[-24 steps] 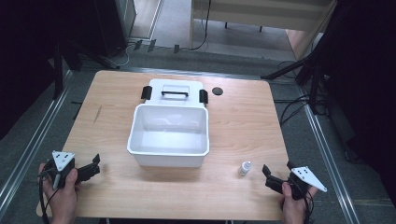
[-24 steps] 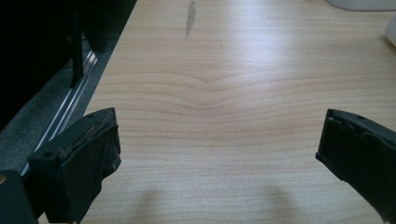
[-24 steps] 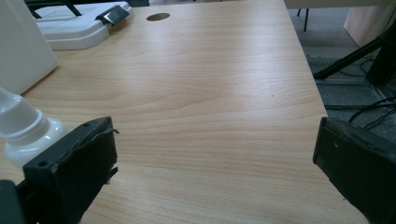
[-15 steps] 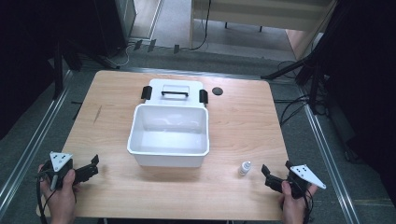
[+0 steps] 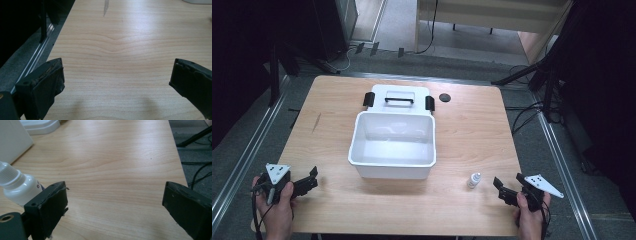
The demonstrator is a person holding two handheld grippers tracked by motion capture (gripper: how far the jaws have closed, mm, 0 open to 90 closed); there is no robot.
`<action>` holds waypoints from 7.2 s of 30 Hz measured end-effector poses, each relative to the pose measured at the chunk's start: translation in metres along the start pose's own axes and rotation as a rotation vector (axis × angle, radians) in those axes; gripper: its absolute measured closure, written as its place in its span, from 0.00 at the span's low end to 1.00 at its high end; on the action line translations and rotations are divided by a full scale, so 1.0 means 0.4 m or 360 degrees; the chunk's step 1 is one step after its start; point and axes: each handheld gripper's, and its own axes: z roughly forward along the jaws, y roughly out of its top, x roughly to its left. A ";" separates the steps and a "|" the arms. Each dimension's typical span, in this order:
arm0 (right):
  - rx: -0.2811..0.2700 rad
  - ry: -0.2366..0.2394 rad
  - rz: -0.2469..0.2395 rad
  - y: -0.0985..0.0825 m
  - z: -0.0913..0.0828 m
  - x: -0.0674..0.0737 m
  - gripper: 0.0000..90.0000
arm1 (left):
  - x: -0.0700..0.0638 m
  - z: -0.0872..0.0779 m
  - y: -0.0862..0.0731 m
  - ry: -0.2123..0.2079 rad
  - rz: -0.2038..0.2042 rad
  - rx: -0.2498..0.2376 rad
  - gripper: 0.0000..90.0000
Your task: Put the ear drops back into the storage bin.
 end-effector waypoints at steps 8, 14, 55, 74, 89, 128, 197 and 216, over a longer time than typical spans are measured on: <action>0.0146 0.0037 -0.0119 0.048 -0.031 0.011 0.07 | -0.005 0.001 0.000 0.0011 0.0024 0.0003 0.00; 0.0396 0.0028 -0.0269 0.094 -0.032 0.034 0.13 | -0.005 0.000 0.000 0.0017 0.0031 0.0009 0.00; 0.1417 0.0061 -0.0776 0.297 0.091 0.272 0.41 | -0.003 0.003 0.001 0.0006 0.0010 0.0020 0.00; 0.1531 0.0109 -0.0724 0.287 0.157 0.280 0.63 | -0.001 0.004 0.002 -0.0003 0.0013 0.0036 0.00; 0.1538 0.0155 -0.0644 0.291 0.166 0.283 0.73 | -0.002 0.004 0.002 -0.0003 0.0011 0.0037 0.00; 0.1476 0.0187 -0.0771 0.392 0.113 0.335 0.80 | -0.002 0.005 0.003 -0.0005 0.0020 0.0033 0.00; 0.1546 0.0376 -0.1047 0.512 0.207 0.691 0.80 | -0.005 0.008 0.005 -0.0016 0.0031 0.0026 0.00; 0.1648 0.0383 -0.1043 0.416 0.289 0.679 0.80 | -0.005 0.008 0.004 -0.0016 0.0029 0.0021 0.00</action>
